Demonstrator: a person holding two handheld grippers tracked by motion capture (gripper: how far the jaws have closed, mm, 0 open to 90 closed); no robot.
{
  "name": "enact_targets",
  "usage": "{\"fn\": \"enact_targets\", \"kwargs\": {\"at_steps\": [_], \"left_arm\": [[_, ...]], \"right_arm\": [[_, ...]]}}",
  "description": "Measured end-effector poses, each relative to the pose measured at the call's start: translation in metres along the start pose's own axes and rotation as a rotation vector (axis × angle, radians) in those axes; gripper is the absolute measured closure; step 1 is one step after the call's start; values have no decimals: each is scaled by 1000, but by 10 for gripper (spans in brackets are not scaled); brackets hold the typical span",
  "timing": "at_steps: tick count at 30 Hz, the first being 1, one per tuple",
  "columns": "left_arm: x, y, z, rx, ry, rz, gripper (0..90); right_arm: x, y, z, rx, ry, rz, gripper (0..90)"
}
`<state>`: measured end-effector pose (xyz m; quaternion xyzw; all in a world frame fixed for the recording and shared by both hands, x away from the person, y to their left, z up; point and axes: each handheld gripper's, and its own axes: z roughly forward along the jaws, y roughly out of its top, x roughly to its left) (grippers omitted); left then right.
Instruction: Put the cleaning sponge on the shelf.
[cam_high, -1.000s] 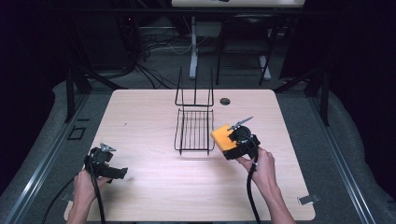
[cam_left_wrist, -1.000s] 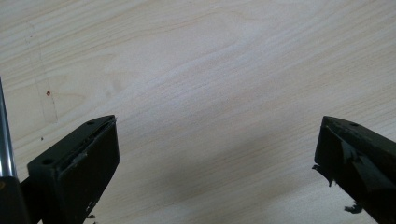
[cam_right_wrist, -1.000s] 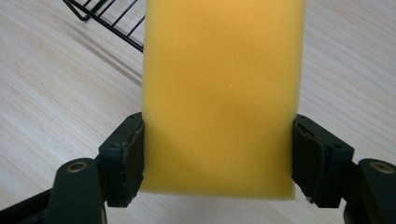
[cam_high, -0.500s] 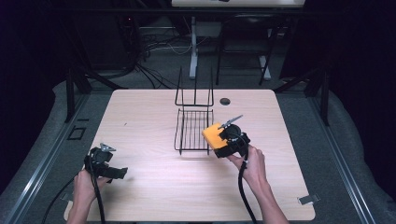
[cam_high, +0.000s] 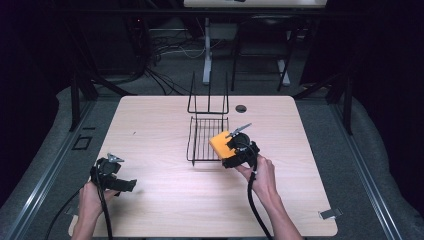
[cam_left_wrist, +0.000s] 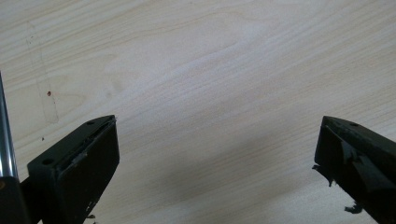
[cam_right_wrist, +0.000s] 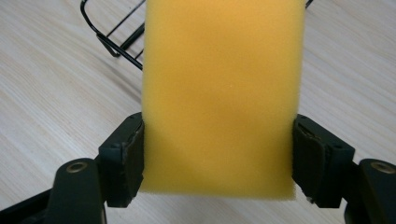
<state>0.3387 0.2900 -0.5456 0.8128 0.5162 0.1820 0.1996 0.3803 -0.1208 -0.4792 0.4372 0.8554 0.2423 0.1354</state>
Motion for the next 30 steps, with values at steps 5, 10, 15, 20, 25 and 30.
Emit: {"fn": "enact_targets", "kwargs": {"at_steps": [5,10,15,20,25,30], "left_arm": [[0,0,0,0,0,0,0],[0,0,0,0,-2,0,0],[0,0,0,1,-1,4,0],[0,0,0,1,-1,4,0],[0,0,0,1,-1,1,0],[0,0,0,2,-1,4,0]], "right_arm": [[5,4,5,-9,2,-6,268],[9,8,9,-17,9,-12,267],[11,11,13,-32,14,-5,267],[13,14,16,-39,20,-5,266],[15,15,21,-52,14,1,267],[18,16,24,-72,5,17,268]]}}
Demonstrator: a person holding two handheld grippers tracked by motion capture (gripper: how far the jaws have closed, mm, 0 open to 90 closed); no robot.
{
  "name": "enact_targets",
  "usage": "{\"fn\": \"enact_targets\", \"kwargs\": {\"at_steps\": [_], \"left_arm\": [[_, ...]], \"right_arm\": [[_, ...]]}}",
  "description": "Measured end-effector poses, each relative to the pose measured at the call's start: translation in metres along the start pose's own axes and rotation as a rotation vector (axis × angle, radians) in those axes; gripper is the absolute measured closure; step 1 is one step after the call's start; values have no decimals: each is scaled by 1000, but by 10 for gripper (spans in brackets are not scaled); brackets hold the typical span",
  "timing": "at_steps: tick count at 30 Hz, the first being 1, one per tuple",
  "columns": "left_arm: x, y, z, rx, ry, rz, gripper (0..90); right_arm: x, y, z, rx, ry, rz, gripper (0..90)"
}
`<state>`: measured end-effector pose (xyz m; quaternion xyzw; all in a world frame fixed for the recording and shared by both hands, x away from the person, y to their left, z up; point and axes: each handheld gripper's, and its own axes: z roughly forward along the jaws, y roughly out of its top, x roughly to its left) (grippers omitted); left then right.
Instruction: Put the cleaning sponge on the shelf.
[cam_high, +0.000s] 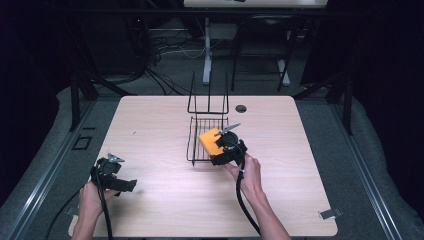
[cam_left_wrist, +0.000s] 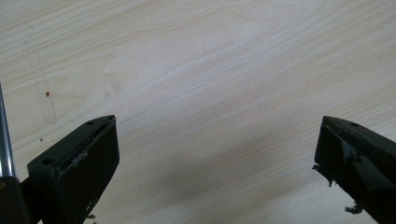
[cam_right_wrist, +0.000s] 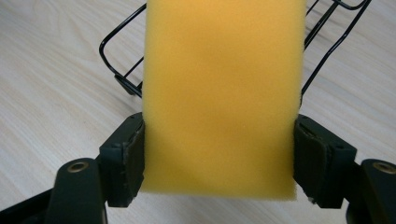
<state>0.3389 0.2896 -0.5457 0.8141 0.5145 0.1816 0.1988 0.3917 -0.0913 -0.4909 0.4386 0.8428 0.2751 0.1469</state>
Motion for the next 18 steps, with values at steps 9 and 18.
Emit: {"fn": "enact_targets", "kwargs": {"at_steps": [9,18], "left_arm": [[0,0,0,0,0,-2,0],[0,0,0,1,-1,-2,0]], "right_arm": [[2,2,10,-32,9,39,265],[2,4,20,-49,-9,68,265]]}}
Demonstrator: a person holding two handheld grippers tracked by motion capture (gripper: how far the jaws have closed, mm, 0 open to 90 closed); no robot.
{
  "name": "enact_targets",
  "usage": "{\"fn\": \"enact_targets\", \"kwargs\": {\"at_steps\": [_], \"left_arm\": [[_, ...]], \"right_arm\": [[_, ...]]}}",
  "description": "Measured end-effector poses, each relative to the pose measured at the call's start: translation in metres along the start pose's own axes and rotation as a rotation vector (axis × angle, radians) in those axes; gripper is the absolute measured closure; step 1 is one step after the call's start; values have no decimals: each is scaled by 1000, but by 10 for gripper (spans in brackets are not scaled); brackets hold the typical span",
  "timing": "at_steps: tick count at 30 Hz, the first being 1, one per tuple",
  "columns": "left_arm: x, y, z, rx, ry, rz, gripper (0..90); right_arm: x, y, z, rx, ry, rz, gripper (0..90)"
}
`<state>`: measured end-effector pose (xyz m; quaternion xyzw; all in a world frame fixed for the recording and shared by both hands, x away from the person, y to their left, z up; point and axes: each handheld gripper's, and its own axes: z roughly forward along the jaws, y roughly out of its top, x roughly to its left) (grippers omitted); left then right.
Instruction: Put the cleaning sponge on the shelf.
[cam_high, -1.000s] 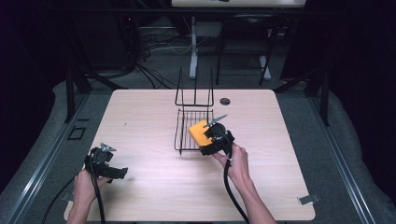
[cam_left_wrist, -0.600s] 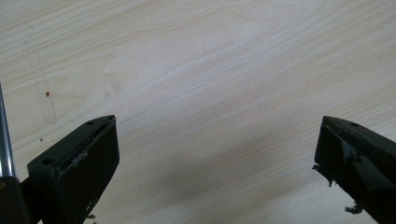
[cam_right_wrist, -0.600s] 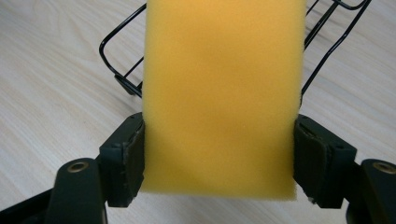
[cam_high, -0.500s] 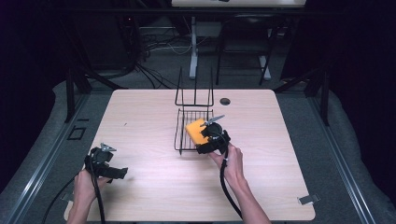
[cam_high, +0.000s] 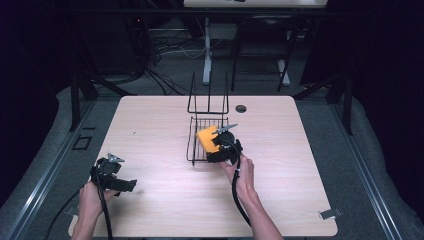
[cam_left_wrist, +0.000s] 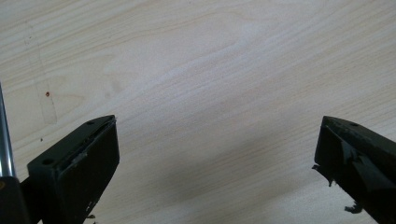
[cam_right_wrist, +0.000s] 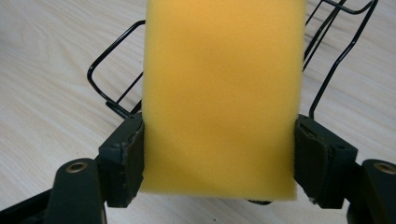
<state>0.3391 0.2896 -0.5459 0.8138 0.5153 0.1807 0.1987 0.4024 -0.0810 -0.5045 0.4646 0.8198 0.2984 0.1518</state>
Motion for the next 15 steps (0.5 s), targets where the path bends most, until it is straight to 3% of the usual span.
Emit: {"fn": "enact_targets", "kwargs": {"at_steps": [15], "left_arm": [[1,0,0,-1,2,-3,0]], "right_arm": [[1,2,14,-22,9,53,263]]}}
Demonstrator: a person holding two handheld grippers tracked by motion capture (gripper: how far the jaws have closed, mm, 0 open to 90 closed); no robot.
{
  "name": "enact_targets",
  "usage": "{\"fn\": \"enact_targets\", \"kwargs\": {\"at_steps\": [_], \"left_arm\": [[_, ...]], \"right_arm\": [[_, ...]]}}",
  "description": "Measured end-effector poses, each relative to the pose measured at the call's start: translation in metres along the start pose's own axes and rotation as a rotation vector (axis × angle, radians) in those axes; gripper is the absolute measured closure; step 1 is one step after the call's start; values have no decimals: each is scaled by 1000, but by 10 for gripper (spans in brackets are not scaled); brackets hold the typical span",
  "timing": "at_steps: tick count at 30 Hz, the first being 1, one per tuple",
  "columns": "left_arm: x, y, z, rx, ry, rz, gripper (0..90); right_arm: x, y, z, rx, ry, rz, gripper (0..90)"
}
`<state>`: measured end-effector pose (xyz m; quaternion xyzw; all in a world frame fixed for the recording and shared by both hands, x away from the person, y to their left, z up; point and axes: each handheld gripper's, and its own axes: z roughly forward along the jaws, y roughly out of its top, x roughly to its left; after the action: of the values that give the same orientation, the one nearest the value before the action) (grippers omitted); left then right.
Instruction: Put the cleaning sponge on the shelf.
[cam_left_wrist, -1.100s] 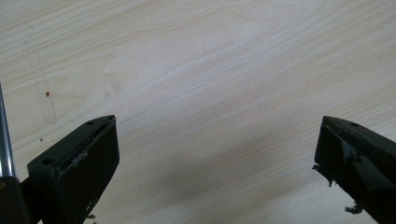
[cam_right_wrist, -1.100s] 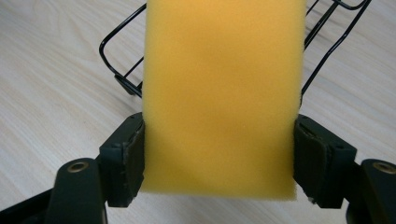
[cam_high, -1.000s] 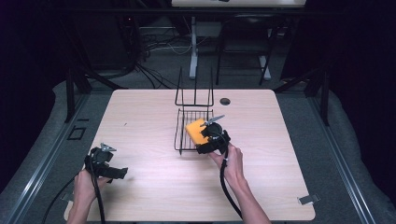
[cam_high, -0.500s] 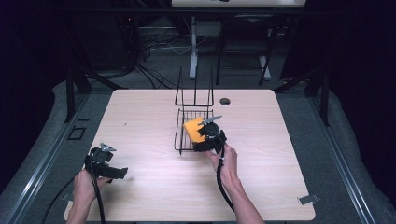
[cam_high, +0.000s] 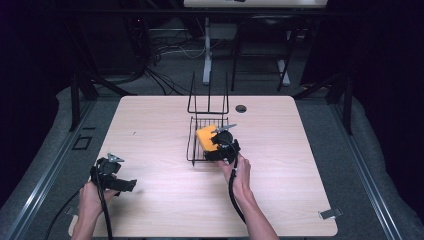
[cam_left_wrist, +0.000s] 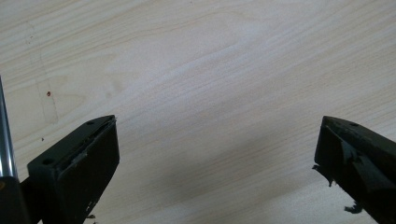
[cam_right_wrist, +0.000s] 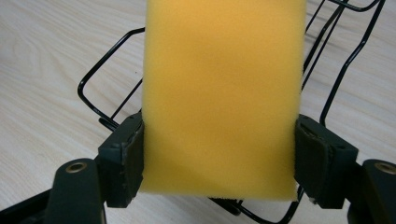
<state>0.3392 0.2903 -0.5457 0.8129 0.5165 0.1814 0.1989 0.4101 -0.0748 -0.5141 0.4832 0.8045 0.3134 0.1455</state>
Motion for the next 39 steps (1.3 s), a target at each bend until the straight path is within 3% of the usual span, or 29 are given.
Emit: {"fn": "enact_targets", "kwargs": {"at_steps": [11,24,39], "left_arm": [[0,0,0,2,-3,2,0],[0,0,1,8,-2,2,0],[0,0,1,11,-6,-3,0]], "right_arm": [[-2,2,9,1,-20,37,259],[-2,3,17,43,-51,77,235],[-2,3,20,67,-44,101,176]]}}
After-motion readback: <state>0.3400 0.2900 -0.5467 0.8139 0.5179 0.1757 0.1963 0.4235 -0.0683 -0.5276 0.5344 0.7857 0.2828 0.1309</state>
